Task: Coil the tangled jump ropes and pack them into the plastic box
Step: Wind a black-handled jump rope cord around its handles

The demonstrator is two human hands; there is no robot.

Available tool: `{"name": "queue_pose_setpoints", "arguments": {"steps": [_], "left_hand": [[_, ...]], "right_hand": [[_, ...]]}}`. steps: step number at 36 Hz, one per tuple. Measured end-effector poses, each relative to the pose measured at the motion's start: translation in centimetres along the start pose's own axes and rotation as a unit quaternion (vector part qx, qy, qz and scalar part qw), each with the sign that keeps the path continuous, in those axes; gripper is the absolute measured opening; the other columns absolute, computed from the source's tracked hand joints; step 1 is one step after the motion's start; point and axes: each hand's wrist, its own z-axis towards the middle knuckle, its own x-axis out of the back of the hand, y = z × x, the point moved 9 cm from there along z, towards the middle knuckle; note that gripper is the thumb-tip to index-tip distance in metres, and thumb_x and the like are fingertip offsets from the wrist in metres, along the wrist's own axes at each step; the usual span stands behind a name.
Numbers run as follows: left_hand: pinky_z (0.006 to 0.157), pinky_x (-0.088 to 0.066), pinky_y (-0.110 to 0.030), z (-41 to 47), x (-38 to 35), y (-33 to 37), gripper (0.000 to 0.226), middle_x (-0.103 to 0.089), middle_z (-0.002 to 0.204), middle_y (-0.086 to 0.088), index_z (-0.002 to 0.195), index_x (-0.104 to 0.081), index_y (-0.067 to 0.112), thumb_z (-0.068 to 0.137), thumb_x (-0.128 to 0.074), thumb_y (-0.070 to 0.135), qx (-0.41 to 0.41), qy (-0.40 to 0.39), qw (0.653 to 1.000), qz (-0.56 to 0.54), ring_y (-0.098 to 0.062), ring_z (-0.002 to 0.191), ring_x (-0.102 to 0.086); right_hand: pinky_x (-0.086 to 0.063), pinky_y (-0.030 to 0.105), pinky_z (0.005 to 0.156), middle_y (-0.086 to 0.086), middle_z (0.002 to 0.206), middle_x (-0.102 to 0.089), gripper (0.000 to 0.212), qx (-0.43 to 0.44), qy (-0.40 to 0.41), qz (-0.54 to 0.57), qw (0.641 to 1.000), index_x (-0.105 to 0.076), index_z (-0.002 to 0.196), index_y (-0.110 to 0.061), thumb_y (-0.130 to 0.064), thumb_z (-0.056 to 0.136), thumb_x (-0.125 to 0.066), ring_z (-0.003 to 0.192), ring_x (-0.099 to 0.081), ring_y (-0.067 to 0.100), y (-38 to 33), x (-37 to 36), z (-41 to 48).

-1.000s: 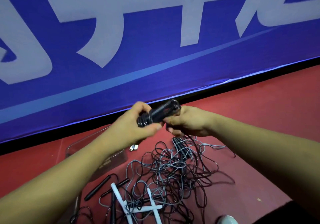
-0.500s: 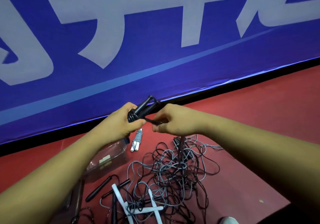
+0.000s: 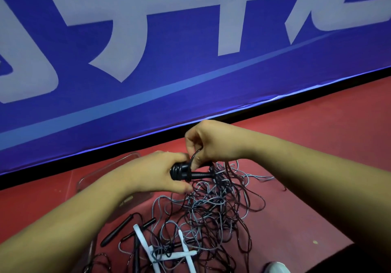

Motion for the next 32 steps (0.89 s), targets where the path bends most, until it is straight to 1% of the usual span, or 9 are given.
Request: {"name": "queue_pose_setpoints", "arguments": {"steps": [5,9,13,16,18,20,24,29,32], "left_hand": [[0.051,-0.029,-0.023,-0.1,-0.4,1.4,0.043,-0.046,0.055,0.008,0.077,-0.057,0.028,0.075,-0.069,0.069,-0.011,-0.018,1.0,0.017,-0.006,0.053,-0.044],[0.051,-0.031,-0.017,-0.3,-0.5,3.0,0.022,-0.053,0.055,0.016,0.077,-0.055,0.037,0.085,-0.071,0.051,-0.044,-0.021,0.998,-0.045,-0.005,0.051,-0.047],[0.052,-0.035,-0.02,-0.6,0.7,2.8,0.02,-0.057,0.059,0.016,0.088,-0.055,0.029,0.086,-0.074,0.037,-0.05,0.041,0.986,-0.156,-0.001,0.05,-0.046],[0.048,-0.038,-0.024,-0.6,2.0,1.8,0.037,-0.065,0.063,-0.001,0.113,-0.048,0.036,0.088,-0.074,0.03,-0.032,0.105,0.945,-0.308,-0.013,0.048,-0.048],[0.041,-0.031,-0.022,-0.5,2.9,0.6,0.053,-0.06,0.062,-0.01,0.128,-0.042,0.048,0.091,-0.07,0.023,-0.014,0.158,0.894,-0.42,-0.018,0.041,-0.038],[0.04,-0.025,-0.02,-0.5,4.2,-0.6,0.049,-0.057,0.063,-0.012,0.133,-0.049,0.04,0.09,-0.066,0.023,0.001,0.205,0.86,-0.468,-0.015,0.04,-0.031],[0.041,-0.023,-0.021,-1.0,5.5,-4.1,0.02,-0.059,0.065,-0.011,0.109,-0.06,0.018,0.092,-0.067,0.025,0.07,0.267,0.866,-0.418,-0.017,0.038,-0.033],[0.04,-0.028,-0.02,-1.8,5.3,-8.6,0.029,-0.063,0.073,-0.01,0.113,-0.054,0.013,0.095,-0.065,0.032,0.156,0.295,0.864,-0.377,-0.015,0.038,-0.037],[0.047,-0.032,-0.024,-2.0,5.0,-10.6,0.031,-0.065,0.073,-0.007,0.113,-0.051,0.017,0.094,-0.065,0.037,0.189,0.288,0.871,-0.351,-0.018,0.046,-0.042]], "right_hand": [[-0.046,0.03,0.053,0.009,0.069,-0.069,0.034,-0.014,-0.008,0.046,0.999,-0.066,0.076,-0.009,-0.027,0.063,-0.091,0.055,-0.059,0.015,1.2,-0.4,0.2],[-0.044,0.03,0.058,0.012,0.064,-0.061,0.03,-0.041,-0.014,0.13,0.991,-0.069,0.08,0.001,-0.024,0.074,-0.084,0.056,-0.055,0.014,3.9,-0.5,-0.5],[-0.042,0.023,0.051,0.016,0.069,-0.059,0.015,-0.075,-0.025,0.275,0.958,-0.069,0.094,0.009,-0.006,0.09,-0.065,0.054,-0.051,0.015,6.5,-2.0,-1.7],[-0.039,0.023,0.052,0.015,0.065,-0.054,0.026,-0.069,-0.027,0.317,0.946,-0.07,0.085,-0.009,-0.001,0.099,-0.05,0.051,-0.05,0.016,5.7,-2.9,-1.5],[-0.038,0.018,0.046,0.008,0.06,-0.051,0.027,-0.068,-0.026,0.291,0.954,-0.066,0.091,-0.021,-0.014,0.105,-0.043,0.044,-0.048,0.009,4.8,-3.4,-1.0],[-0.037,0.016,0.043,0.006,0.059,-0.049,0.022,-0.077,-0.04,0.248,0.965,-0.058,0.109,-0.017,-0.023,0.107,-0.037,0.04,-0.046,0.006,4.3,-4.3,-0.7],[-0.037,0.02,0.045,0.005,0.062,-0.047,0.034,-0.092,-0.057,0.165,0.98,-0.058,0.113,-0.004,-0.03,0.107,-0.037,0.05,-0.043,0.016,3.8,-4.7,-0.4],[-0.038,0.013,0.055,-0.008,0.074,-0.055,0.013,-0.049,0.009,0.037,0.998,-0.062,0.105,-0.014,-0.022,0.1,-0.052,0.061,-0.049,0.004,1.4,-2.0,0.7],[-0.051,0.031,0.075,0.002,0.09,-0.067,0.017,-0.02,0.028,-0.037,0.999,-0.064,0.107,-0.014,-0.019,0.099,-0.051,0.08,-0.061,0.019,-0.2,-1.5,1.1]]}}
